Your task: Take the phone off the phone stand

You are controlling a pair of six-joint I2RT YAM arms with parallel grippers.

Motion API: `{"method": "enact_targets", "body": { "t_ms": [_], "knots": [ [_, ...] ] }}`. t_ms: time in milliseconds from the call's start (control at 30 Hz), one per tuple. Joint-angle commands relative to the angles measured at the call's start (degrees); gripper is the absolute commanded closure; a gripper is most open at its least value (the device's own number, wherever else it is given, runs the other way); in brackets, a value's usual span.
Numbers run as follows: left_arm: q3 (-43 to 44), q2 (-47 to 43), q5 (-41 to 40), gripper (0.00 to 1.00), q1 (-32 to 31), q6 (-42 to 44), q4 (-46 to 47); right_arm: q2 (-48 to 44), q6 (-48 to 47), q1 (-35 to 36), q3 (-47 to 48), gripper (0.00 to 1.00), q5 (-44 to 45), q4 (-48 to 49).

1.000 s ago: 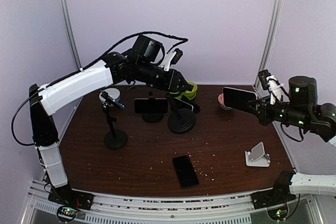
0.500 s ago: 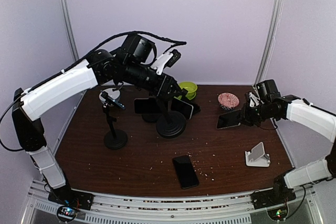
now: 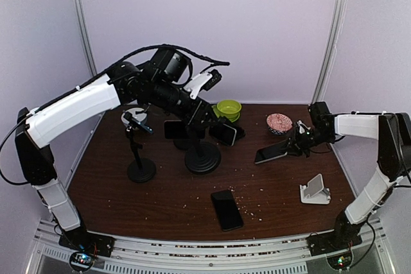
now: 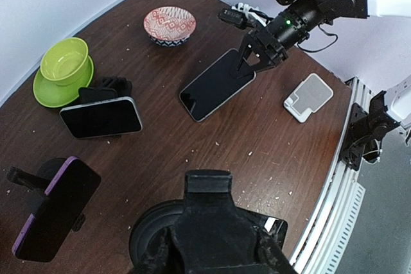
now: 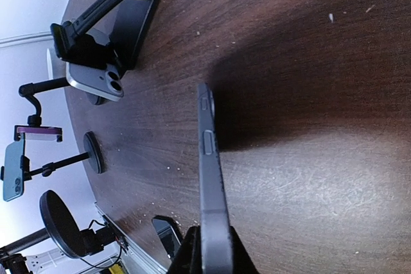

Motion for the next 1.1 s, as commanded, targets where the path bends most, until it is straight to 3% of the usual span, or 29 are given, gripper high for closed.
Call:
{"method": "enact_targets", "body": {
  "t_ms": [0, 567, 1067],
  "knots": [
    [-0.22, -1.17, -0.88, 1.0, -0.44, 1.26, 1.83, 3.22, -3.1, -2.2, -0.46, 0.85, -2.5, -0.67],
    [-3.21, -1.33, -2.66, 1.0, -1.57, 1.36, 1.88, 6.12, -6.44, -5.66, -1.92, 0.56, -0.93, -2.91],
    [-3.65, -0.97, -3.21, 1.0, -3.96, 1.31, 1.08, 1.41, -8.85, -6.47, -1.95, 0.48, 5.58, -8.66]
  ]
}}
